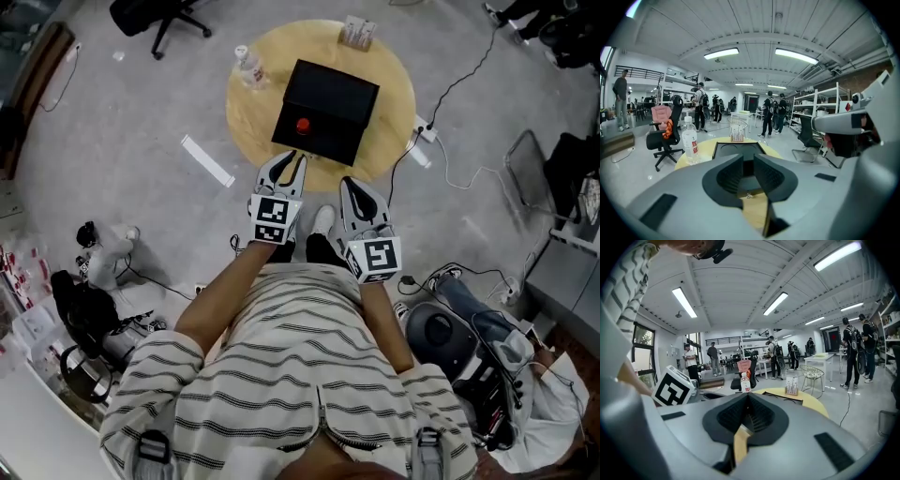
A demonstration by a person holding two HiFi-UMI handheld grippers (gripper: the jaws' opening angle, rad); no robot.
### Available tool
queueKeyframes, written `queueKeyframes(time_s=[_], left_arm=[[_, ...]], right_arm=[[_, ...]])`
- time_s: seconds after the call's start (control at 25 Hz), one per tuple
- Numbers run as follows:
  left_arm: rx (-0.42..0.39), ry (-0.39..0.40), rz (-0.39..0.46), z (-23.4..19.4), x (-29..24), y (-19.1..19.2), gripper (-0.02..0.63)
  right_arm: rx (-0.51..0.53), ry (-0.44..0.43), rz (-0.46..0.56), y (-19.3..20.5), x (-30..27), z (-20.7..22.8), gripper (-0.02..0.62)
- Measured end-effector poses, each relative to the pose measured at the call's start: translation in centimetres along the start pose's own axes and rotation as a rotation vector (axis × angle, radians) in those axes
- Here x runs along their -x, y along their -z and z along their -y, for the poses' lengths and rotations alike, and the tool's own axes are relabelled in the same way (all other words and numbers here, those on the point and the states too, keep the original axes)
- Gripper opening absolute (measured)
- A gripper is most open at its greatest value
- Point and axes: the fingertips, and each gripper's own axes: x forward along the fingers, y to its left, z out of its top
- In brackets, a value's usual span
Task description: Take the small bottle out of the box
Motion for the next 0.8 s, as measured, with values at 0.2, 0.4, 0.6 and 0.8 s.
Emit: queueKeyframes(time_s=[0.2, 0.4, 0.6, 0.8], left_arm=[[-0.007, -0.015, -0.033, -0.1, -1.4, 0.8, 0.079], [-0.001, -0.044, -0.049, -1.0, -2.9, 1.6, 0.112], [0.0, -0.072, -0.074, -2.0, -4.4, 2.3, 0.141], [0.006, -0.098, -0.084, -2.8, -5.5, 2.7, 0.147]], right_arm=[[-0.008, -0.017, -0.018, 0.7, 0.0, -0.1, 0.011], [-0.005, -0.02, -0.022, 0.9, -0.1, 0.2, 0.011], [-0.01, -0.02, -0.032, 1.2, 0.1, 0.5, 0.011], [-0.014, -0.016, -0.044, 1.5, 0.1, 0.7, 0.011]])
